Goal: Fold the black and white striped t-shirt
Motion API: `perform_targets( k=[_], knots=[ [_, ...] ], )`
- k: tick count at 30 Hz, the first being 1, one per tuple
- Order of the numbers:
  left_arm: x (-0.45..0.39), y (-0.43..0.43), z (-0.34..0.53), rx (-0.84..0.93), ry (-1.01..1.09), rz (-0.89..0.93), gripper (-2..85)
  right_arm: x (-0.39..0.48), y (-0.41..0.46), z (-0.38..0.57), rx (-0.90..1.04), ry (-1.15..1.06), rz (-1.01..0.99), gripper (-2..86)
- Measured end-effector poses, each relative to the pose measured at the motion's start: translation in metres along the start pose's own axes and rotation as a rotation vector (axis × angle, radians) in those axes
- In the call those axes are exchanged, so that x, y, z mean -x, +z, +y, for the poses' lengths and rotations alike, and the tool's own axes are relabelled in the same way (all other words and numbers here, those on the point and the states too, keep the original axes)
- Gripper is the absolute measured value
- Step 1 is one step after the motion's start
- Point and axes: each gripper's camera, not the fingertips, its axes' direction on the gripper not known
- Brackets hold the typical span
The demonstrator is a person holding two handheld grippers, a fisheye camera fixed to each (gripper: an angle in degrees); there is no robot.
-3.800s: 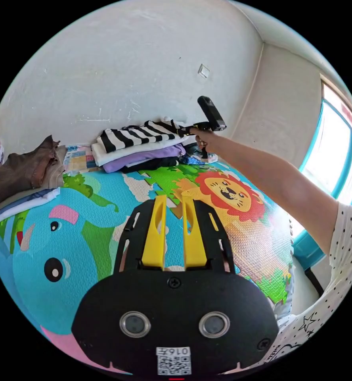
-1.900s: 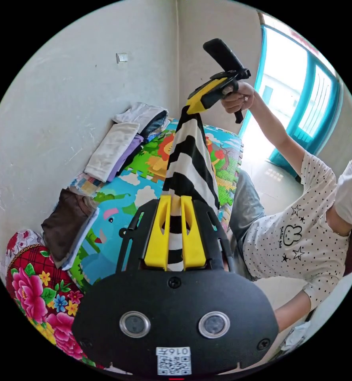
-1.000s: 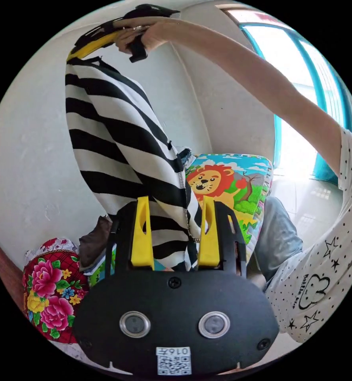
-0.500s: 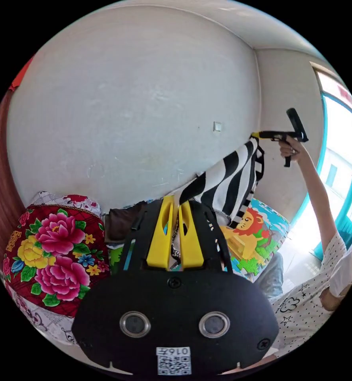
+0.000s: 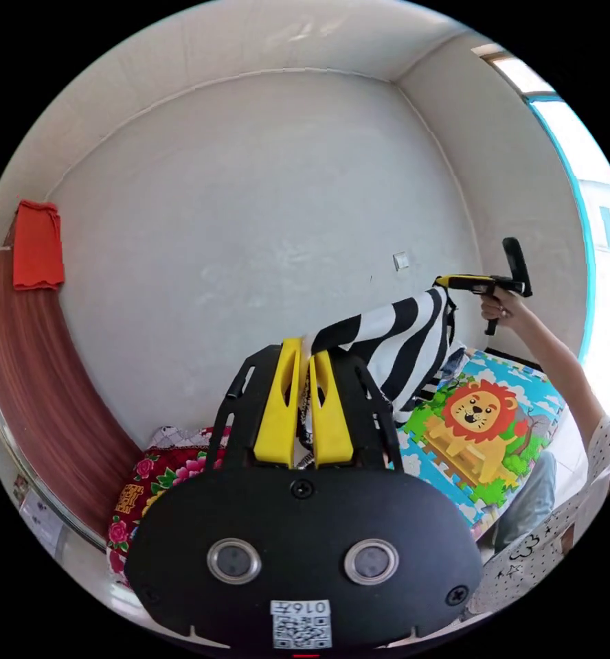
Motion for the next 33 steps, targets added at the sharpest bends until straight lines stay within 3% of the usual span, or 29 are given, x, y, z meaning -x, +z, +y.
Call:
perform_targets(
  k=[4,9,12,16,19,23,26,30,33],
  knots=[
    [0.0,0.0,-0.039,0.025,-0.059,-0.004,-0.9,0.02,-0.027,0.035,0.177,-0.033,-0.237,0.0],
    [-0.029,0.02,-0.114,0.054,-0.027,0.034,-0.9,0.07,-0.049,0.08,0.281,-0.107,-0.321,0.1],
    [-0.066,0.092,-0.163,0.142,0.016,0.13,-0.8,0.09,-0.071,0.117,0.257,-0.103,-0.241,0.1],
    [-0.165,0.284,-0.195,0.385,0.117,0.263,-0.8,0.106,-0.091,0.195,0.261,-0.123,-0.003,0.2],
    [-0.273,0.444,-0.176,0.604,0.206,0.371,-0.6,0.112,-0.081,0.268,0.383,-0.183,0.255,0.2],
    [-0.441,0.623,-0.112,0.755,0.218,0.559,0.9,0.105,-0.076,0.359,0.492,-0.12,0.336,0.2],
    [-0.539,0.695,-0.072,0.755,0.203,0.637,3.3,0.091,-0.08,0.427,0.54,-0.017,0.406,0.3],
    [-0.616,0.732,-0.057,0.76,0.263,0.725,4.6,0.068,-0.073,0.51,0.746,0.07,0.769,0.4],
    [-0.633,0.73,-0.063,0.725,0.355,0.734,5.6,0.053,-0.079,0.552,0.764,0.202,0.778,0.6]
  ],
)
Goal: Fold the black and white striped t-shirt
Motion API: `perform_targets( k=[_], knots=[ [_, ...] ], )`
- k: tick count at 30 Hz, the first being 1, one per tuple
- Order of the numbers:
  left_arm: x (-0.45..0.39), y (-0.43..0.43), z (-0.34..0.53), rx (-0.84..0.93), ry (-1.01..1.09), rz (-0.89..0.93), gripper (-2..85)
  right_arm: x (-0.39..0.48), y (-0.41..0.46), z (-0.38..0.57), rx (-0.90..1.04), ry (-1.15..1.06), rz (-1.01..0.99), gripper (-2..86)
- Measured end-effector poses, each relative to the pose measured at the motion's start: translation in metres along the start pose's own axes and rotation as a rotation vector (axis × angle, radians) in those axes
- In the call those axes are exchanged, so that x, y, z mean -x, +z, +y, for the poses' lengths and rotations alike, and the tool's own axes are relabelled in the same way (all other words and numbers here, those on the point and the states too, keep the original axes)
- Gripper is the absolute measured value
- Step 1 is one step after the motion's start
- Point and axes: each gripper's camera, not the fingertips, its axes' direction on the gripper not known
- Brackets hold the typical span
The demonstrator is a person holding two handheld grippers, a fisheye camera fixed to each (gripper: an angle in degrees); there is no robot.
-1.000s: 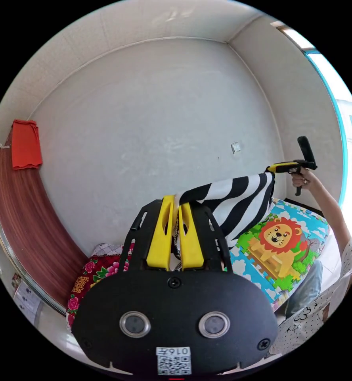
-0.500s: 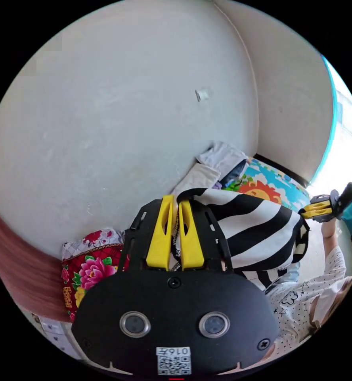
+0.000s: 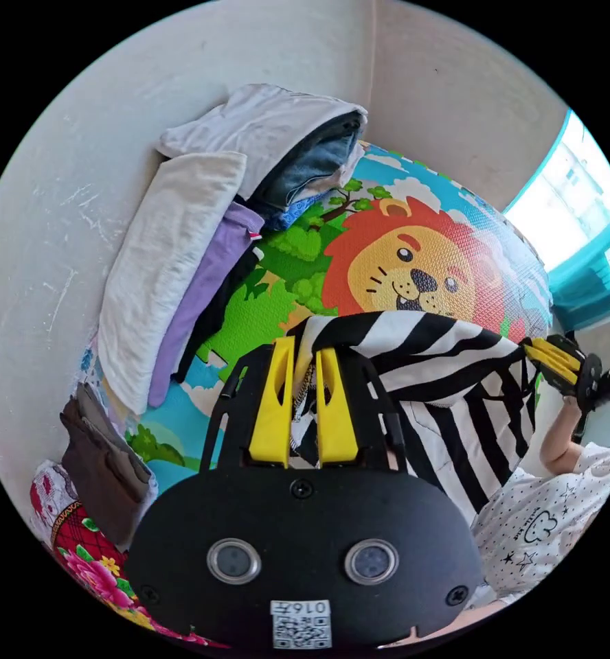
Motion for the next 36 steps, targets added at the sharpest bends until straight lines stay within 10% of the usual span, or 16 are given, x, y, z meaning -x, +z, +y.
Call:
perform_targets(
  k=[10,20,36],
  knots=[
    [-0.037,-0.103,0.134,-0.216,-0.035,-0.181,7.9,-0.056,0.022,0.076,-0.043,0.225,-0.254,5.4],
    [-0.206,0.002,0.326,-0.178,-0.353,-0.125,12.6,-0.04,-0.022,0.153,-0.333,0.197,-0.309,12.9],
    [-0.203,-0.023,0.241,-0.256,-0.516,-0.043,-0.2,-0.007,-0.018,0.254,-0.168,0.093,-0.166,12.0]
  ],
)
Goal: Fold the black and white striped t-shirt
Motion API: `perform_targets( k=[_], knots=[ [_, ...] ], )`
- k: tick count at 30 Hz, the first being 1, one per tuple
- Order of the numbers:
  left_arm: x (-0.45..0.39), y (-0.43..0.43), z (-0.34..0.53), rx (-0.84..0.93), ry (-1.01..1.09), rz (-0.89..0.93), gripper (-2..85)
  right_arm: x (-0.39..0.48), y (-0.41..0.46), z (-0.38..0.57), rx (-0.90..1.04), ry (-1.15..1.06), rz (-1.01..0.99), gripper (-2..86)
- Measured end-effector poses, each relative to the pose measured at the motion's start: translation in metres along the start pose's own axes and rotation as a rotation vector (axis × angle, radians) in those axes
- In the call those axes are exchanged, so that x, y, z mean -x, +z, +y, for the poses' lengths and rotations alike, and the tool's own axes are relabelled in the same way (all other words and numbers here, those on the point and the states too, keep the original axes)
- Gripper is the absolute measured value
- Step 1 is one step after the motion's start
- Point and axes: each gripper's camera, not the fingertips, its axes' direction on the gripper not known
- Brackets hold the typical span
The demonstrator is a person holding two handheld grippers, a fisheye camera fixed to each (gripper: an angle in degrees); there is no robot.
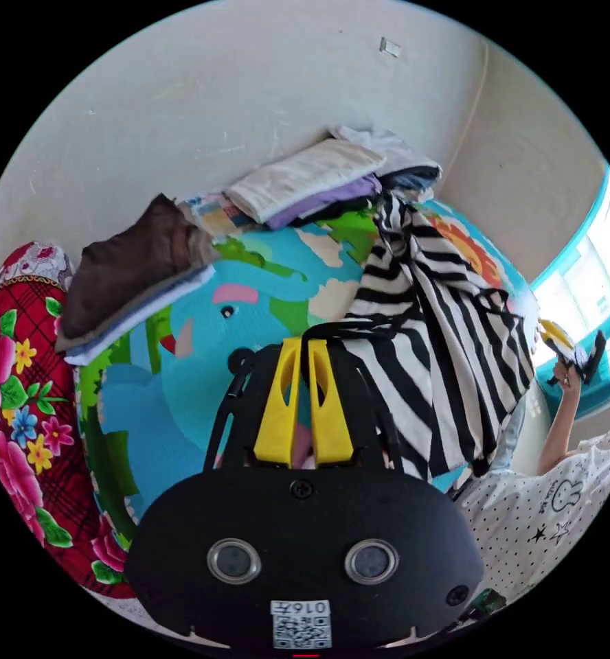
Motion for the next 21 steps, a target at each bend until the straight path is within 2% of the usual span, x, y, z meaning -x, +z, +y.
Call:
perform_targets(
  k=[4,6,9,15,17,21],
  knots=[
    [-0.001,-0.062,-0.056,-0.206,-0.102,-0.34,4.8,-0.008,-0.008,0.022,-0.027,0.063,-0.046,11.0],
    [-0.007,-0.072,-0.053,-0.236,-0.165,-0.389,6.9,-0.004,-0.01,0.029,-0.022,0.056,-0.059,10.9],
    [-0.03,-0.065,-0.017,-0.232,-0.142,-0.343,7.8,0.005,-0.007,0.042,0.015,0.01,-0.035,11.2],
    [-0.135,-0.023,0.137,-0.061,0.104,-0.142,8.5,0.013,0.014,0.072,0.126,-0.023,-0.109,13.4],
    [-0.168,-0.036,0.199,-0.108,0.081,-0.058,8.8,0.015,0.017,0.08,0.121,-0.029,-0.159,13.5],
    [-0.177,-0.058,0.248,-0.103,-0.044,-0.02,8.7,0.028,0.021,0.086,0.122,-0.097,-0.225,13.8]
  ],
)
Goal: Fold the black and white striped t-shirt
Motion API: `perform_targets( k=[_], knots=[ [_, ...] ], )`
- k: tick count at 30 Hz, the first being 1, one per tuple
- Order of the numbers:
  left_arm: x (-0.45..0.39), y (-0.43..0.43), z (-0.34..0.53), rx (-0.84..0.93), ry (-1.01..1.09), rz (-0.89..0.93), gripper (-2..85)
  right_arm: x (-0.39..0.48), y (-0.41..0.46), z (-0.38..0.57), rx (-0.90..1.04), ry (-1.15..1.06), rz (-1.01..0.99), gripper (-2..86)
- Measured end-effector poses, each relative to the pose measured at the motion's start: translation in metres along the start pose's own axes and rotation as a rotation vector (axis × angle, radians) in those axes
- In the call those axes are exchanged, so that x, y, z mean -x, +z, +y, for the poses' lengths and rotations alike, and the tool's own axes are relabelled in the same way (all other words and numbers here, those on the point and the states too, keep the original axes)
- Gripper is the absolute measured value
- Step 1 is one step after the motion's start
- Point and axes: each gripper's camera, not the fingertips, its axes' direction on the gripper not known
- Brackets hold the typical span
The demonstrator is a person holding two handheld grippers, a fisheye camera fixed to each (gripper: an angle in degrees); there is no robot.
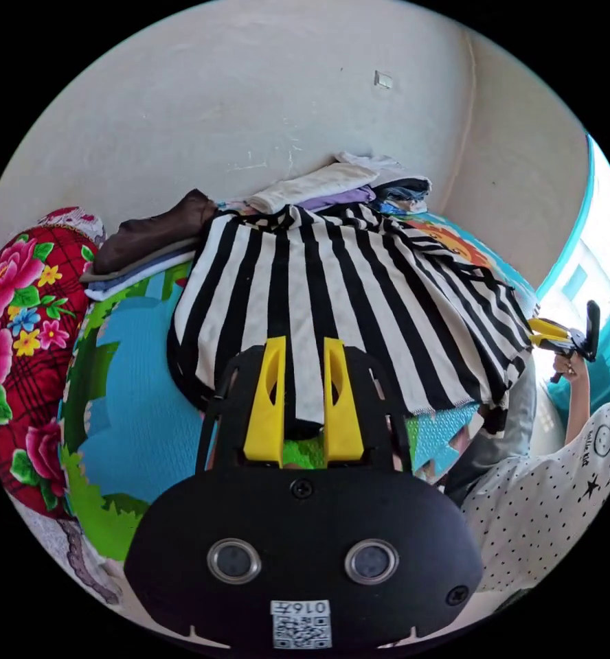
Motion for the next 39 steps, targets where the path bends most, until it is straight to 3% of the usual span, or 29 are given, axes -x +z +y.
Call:
perform_targets(
  k=[3,8,11,14,16,23,27,30,33,35,36,39],
  knots=[
    [0.008,-0.015,0.007,0.023,-0.07,-0.065,9.3,0.008,0.004,0.0,0.051,-0.064,0.0,14.4],
    [0.024,0.0,-0.009,0.212,-0.165,-0.095,10.4,0.007,0.008,0.014,0.076,-0.032,-0.098,15.0],
    [0.012,-0.007,-0.014,0.179,-0.157,-0.129,8.9,0.007,0.009,0.026,0.03,0.008,-0.102,14.6],
    [-0.005,-0.019,-0.014,0.153,-0.121,-0.134,6.0,0.004,0.012,0.033,-0.004,0.04,-0.078,11.5],
    [-0.01,-0.031,-0.011,0.153,-0.128,-0.087,3.0,0.004,0.016,0.033,0.013,0.024,-0.068,3.7],
    [-0.075,-0.1,0.014,0.221,-0.077,-0.129,-0.8,-0.018,-0.026,0.016,-0.128,-0.028,-0.1,1.5],
    [-0.121,-0.139,0.03,0.163,-0.066,-0.153,-0.4,-0.048,-0.053,0.003,-0.203,0.028,-0.001,1.5],
    [-0.131,-0.161,0.034,0.144,-0.137,-0.225,1.0,-0.068,-0.031,-0.014,-0.104,0.074,-0.021,2.3],
    [-0.136,-0.208,0.035,0.057,-0.261,-0.407,0.4,-0.075,-0.008,-0.02,-0.001,0.09,0.017,4.4],
    [-0.148,-0.243,0.035,-0.02,-0.287,-0.484,0.3,-0.081,-0.013,-0.01,-0.06,0.155,0.037,6.9],
    [-0.153,-0.247,0.033,-0.031,-0.264,-0.465,0.8,-0.087,-0.02,0.0,-0.128,0.218,0.051,8.4],
    [-0.187,-0.242,0.006,0.001,0.01,-0.111,6.4,-0.092,-0.039,0.032,-0.247,0.268,0.086,10.5]
  ],
)
